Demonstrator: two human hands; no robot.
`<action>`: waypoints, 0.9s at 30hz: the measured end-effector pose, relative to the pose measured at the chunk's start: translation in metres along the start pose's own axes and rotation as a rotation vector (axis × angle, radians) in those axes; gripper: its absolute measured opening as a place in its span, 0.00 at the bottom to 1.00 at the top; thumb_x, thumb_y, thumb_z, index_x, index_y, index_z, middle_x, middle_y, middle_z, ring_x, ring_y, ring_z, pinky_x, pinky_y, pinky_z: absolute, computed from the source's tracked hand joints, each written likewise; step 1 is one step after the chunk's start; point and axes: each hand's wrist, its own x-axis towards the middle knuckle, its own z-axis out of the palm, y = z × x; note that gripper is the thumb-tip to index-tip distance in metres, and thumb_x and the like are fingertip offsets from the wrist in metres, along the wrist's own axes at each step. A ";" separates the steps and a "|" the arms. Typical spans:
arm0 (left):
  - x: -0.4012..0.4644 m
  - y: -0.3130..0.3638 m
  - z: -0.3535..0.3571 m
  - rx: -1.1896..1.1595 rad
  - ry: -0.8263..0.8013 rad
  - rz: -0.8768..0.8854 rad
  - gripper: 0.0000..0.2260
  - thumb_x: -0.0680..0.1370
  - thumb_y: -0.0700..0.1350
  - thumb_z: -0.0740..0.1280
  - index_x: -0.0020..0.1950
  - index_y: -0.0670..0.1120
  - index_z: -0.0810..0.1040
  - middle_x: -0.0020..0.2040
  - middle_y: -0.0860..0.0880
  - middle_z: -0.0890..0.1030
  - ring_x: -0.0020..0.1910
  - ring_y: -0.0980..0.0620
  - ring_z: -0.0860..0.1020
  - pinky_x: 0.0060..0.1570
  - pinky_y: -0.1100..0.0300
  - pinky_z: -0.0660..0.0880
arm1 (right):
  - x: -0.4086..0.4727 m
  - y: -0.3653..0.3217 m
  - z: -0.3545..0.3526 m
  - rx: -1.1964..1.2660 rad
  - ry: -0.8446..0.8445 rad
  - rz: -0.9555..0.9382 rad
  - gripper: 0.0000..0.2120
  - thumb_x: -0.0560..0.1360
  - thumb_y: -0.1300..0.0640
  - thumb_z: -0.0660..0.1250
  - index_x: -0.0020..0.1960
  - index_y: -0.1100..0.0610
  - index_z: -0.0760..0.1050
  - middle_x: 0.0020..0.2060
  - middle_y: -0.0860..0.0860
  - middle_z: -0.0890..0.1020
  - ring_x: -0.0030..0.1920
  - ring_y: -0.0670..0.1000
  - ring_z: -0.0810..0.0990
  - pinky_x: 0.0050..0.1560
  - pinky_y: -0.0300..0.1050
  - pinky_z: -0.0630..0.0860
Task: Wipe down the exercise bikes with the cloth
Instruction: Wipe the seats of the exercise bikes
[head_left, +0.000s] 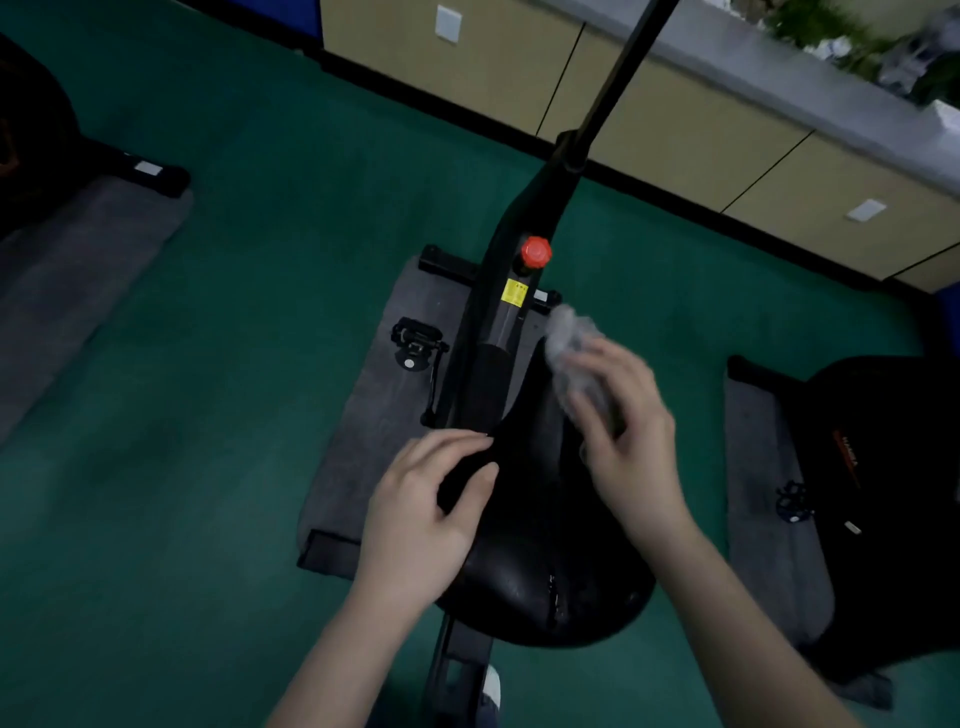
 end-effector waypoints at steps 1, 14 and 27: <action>0.000 0.000 0.000 -0.003 0.005 0.006 0.16 0.75 0.57 0.61 0.55 0.52 0.82 0.54 0.61 0.79 0.58 0.60 0.76 0.61 0.63 0.70 | -0.009 -0.003 0.001 -0.048 -0.059 -0.084 0.12 0.76 0.65 0.66 0.59 0.58 0.78 0.61 0.53 0.76 0.67 0.51 0.70 0.70 0.43 0.64; -0.001 0.003 -0.002 -0.060 0.014 -0.024 0.16 0.74 0.57 0.62 0.55 0.52 0.82 0.54 0.61 0.80 0.58 0.60 0.76 0.60 0.58 0.72 | 0.012 0.010 -0.001 0.239 0.016 0.390 0.12 0.81 0.57 0.59 0.63 0.53 0.72 0.51 0.43 0.78 0.50 0.39 0.77 0.52 0.33 0.72; -0.003 0.004 -0.001 -0.116 0.002 -0.059 0.14 0.73 0.57 0.63 0.54 0.55 0.82 0.54 0.60 0.80 0.59 0.59 0.76 0.54 0.72 0.69 | -0.088 0.016 -0.036 0.006 -0.078 0.398 0.12 0.79 0.51 0.60 0.59 0.52 0.76 0.50 0.46 0.82 0.52 0.43 0.79 0.52 0.36 0.73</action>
